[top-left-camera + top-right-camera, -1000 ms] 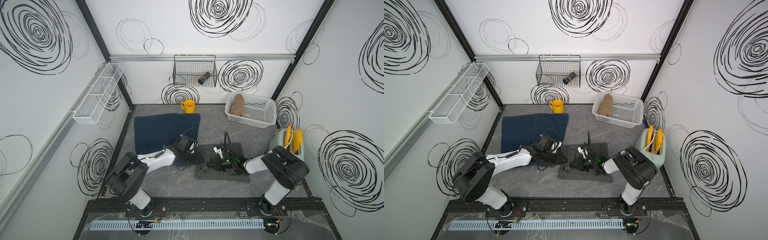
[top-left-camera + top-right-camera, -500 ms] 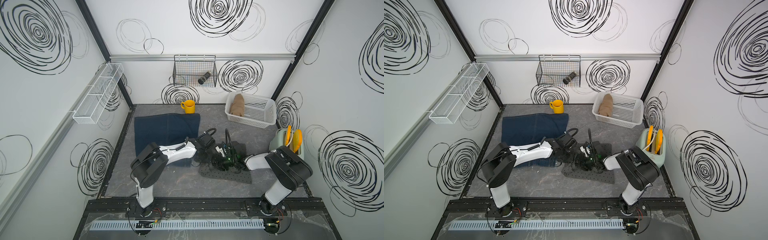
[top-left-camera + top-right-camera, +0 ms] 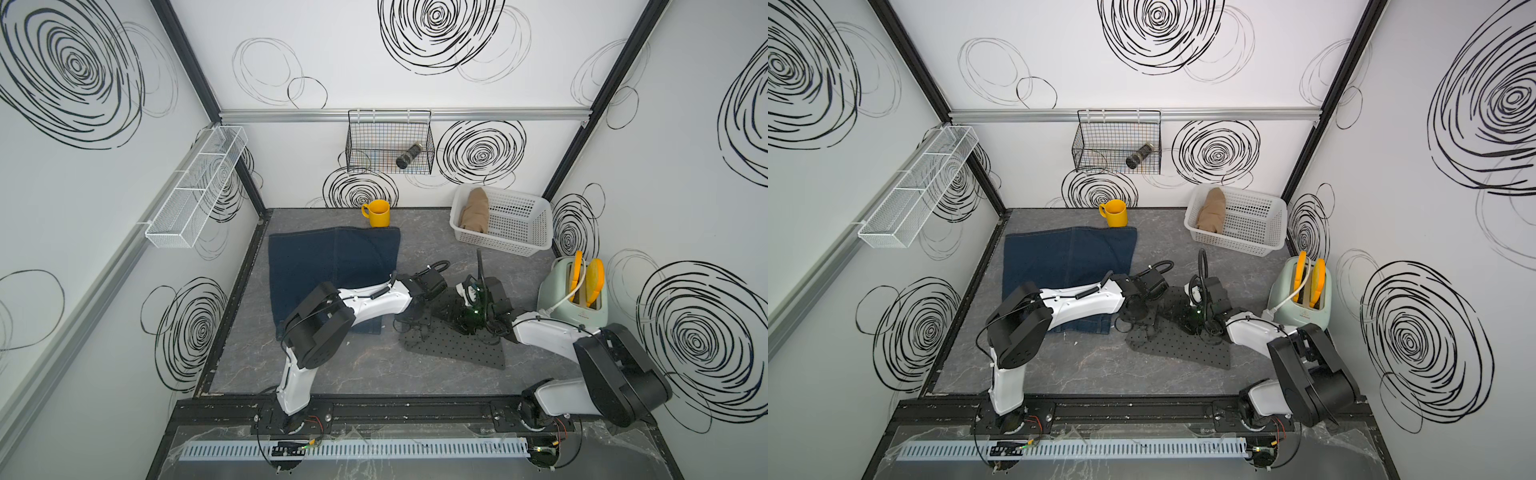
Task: Roll up the skirts
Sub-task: Roll the skirt at the center of the board.
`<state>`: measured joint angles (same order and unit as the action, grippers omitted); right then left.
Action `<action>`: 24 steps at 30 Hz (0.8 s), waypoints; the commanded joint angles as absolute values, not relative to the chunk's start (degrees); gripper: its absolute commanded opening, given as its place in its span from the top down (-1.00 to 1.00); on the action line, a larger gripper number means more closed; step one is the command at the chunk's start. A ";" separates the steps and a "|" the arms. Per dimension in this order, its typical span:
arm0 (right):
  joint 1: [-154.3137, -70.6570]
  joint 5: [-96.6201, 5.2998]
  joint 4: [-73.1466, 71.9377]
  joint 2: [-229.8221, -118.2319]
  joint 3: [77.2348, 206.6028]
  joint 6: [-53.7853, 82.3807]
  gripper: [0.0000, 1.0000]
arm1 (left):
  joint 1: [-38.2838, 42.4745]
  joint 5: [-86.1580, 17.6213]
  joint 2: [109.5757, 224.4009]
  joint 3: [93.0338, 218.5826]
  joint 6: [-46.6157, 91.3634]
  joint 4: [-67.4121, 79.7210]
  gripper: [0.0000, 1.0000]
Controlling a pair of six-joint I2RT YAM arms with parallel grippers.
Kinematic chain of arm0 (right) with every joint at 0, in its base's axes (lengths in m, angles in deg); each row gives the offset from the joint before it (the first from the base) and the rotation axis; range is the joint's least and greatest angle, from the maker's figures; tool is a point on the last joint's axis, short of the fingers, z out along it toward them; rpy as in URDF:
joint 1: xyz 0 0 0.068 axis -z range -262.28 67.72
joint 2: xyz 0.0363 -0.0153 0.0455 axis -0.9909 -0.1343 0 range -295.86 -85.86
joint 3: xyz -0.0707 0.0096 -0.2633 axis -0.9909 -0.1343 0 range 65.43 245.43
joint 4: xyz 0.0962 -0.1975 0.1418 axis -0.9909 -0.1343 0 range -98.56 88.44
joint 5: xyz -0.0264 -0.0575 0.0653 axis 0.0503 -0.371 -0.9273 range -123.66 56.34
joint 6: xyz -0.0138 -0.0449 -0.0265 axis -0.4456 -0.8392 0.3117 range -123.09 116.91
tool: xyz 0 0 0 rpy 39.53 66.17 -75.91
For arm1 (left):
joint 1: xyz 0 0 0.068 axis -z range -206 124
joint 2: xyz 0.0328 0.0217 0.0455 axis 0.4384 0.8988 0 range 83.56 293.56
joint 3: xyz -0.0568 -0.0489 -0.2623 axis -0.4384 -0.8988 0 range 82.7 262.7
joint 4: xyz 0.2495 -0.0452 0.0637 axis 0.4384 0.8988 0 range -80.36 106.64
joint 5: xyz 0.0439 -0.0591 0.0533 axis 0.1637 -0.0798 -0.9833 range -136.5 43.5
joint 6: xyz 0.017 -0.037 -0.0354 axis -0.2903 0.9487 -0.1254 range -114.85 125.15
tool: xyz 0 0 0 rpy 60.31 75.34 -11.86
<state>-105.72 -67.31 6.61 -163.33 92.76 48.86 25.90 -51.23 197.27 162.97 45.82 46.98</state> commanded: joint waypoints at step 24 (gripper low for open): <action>-100.20 -79.55 4.18 -176.68 101.41 40.99 0.14 | 31.52 -49.58 197.55 155.92 42.56 36.46 0.65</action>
